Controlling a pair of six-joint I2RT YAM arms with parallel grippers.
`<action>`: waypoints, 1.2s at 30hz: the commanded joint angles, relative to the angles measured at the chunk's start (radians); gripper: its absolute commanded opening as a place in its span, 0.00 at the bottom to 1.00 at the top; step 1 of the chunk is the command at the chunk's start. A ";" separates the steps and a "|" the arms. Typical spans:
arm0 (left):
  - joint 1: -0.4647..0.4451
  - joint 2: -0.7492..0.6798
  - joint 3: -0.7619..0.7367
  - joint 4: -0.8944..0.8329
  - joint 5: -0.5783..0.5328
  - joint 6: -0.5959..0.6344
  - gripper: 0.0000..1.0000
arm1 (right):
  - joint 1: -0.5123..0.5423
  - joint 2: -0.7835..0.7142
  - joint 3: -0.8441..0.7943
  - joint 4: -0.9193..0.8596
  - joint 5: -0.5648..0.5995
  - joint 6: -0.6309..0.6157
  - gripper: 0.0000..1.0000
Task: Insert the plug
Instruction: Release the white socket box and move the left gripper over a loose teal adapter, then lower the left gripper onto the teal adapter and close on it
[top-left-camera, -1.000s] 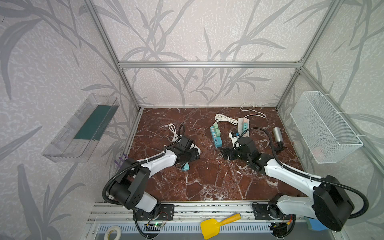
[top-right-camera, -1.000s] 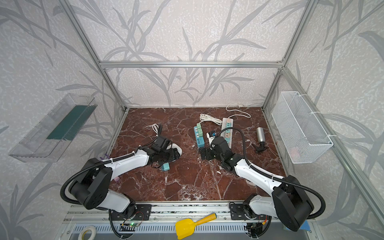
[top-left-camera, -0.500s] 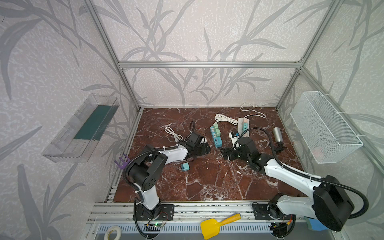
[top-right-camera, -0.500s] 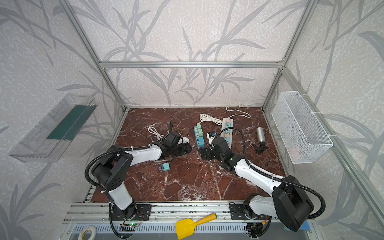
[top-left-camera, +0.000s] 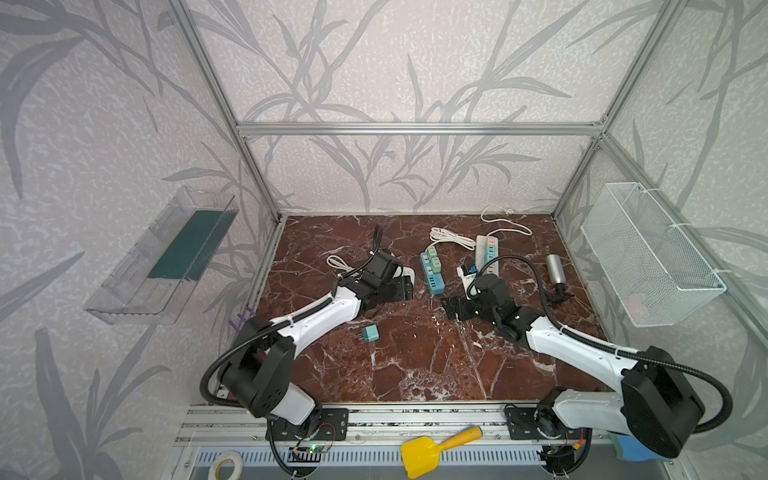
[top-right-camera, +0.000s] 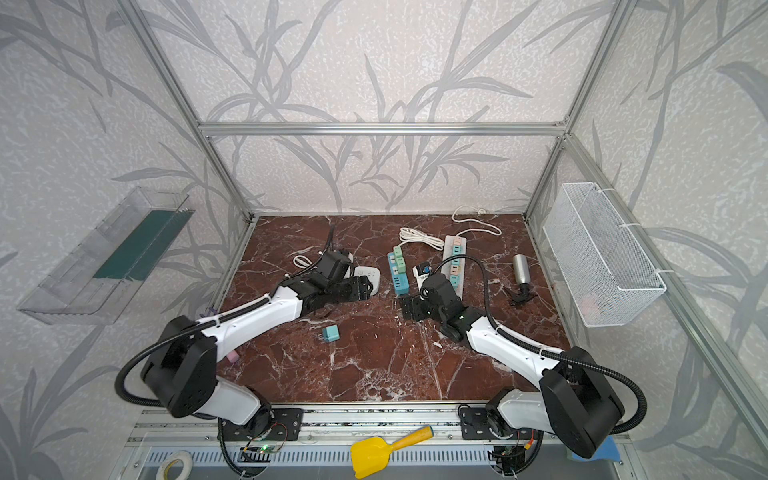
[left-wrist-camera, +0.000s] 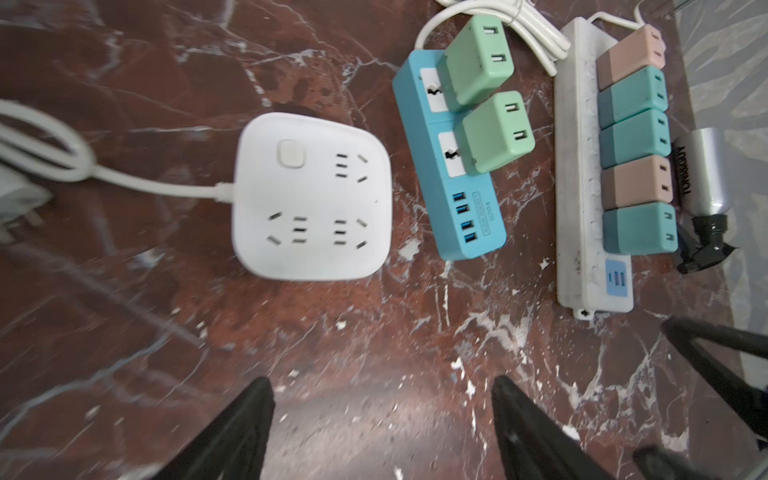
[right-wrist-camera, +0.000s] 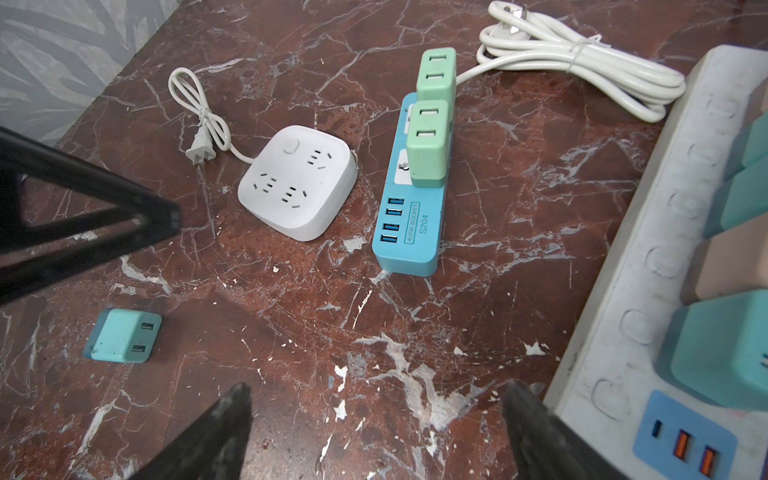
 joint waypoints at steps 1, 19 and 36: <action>-0.001 -0.072 -0.092 -0.261 -0.084 0.038 0.88 | 0.015 0.001 0.021 -0.006 0.001 -0.008 0.93; -0.003 -0.062 -0.216 -0.230 -0.012 -0.015 0.93 | 0.025 -0.010 0.020 -0.012 0.019 -0.017 0.93; -0.072 -0.145 -0.294 -0.126 0.053 -0.127 0.93 | 0.027 -0.009 0.019 -0.012 0.030 -0.018 0.93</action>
